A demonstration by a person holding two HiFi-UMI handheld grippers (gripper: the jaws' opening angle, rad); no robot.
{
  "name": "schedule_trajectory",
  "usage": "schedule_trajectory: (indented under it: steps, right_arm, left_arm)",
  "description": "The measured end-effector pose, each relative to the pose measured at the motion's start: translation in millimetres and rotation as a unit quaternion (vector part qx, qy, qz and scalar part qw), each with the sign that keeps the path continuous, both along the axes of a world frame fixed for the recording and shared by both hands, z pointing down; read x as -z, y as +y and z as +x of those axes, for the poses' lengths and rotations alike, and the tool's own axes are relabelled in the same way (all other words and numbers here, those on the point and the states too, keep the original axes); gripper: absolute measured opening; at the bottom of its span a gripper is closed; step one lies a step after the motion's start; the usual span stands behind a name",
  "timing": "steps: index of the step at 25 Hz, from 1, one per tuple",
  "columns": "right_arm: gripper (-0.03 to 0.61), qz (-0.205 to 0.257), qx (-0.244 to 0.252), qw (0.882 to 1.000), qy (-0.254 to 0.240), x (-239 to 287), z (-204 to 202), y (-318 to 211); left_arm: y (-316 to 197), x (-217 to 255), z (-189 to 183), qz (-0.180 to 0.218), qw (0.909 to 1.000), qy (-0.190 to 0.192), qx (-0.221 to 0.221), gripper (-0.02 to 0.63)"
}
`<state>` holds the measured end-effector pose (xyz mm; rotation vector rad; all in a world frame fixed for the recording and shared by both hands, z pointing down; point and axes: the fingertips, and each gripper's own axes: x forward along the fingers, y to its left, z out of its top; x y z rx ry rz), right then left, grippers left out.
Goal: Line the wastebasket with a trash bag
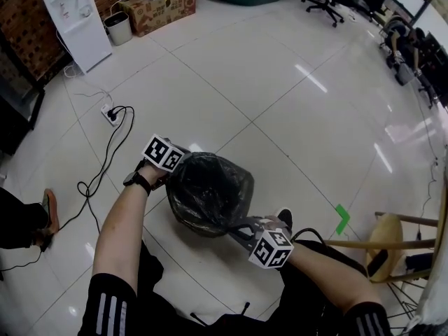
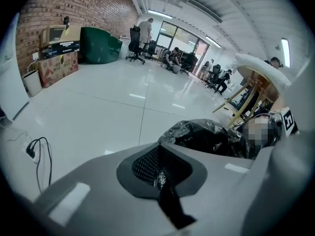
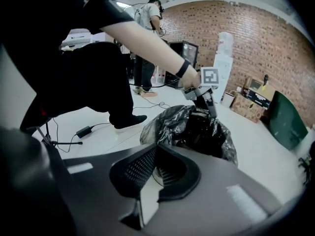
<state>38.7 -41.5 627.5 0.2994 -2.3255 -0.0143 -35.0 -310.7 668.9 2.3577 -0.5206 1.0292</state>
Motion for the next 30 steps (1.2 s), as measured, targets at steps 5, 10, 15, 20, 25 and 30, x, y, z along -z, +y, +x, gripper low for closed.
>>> schedule_trajectory:
  steps: [5,10,15,20,25,30]
  right_arm:
    - [0.006,0.016,0.033,0.999,0.036,-42,-3,25]
    - [0.006,0.025,0.033,0.997,0.067,-77,-1,21]
    - [0.009,-0.002,0.020,0.998,0.063,-94,-1,17]
    - [0.155,-0.053,0.007,0.998,0.029,-70,-7,22]
    - [0.200,-0.102,-0.032,0.994,0.013,-39,8,34]
    - [0.210,-0.122,-0.050,0.991,-0.022,-6,24,36]
  left_arm:
    - [-6,-7,3,0.006,0.9998,-0.011,0.015,0.003]
    - [-10,-13,4,0.005,0.9994,-0.009,0.034,0.001]
    - [-13,-16,4,0.002,0.9992,-0.002,0.040,0.000]
    - [-17,-5,-8,0.013,0.9986,0.001,0.050,0.163]
    - [-14,25,-41,0.031,0.9972,0.005,0.068,0.198]
    - [19,45,-72,0.039,0.9935,0.010,0.106,0.204]
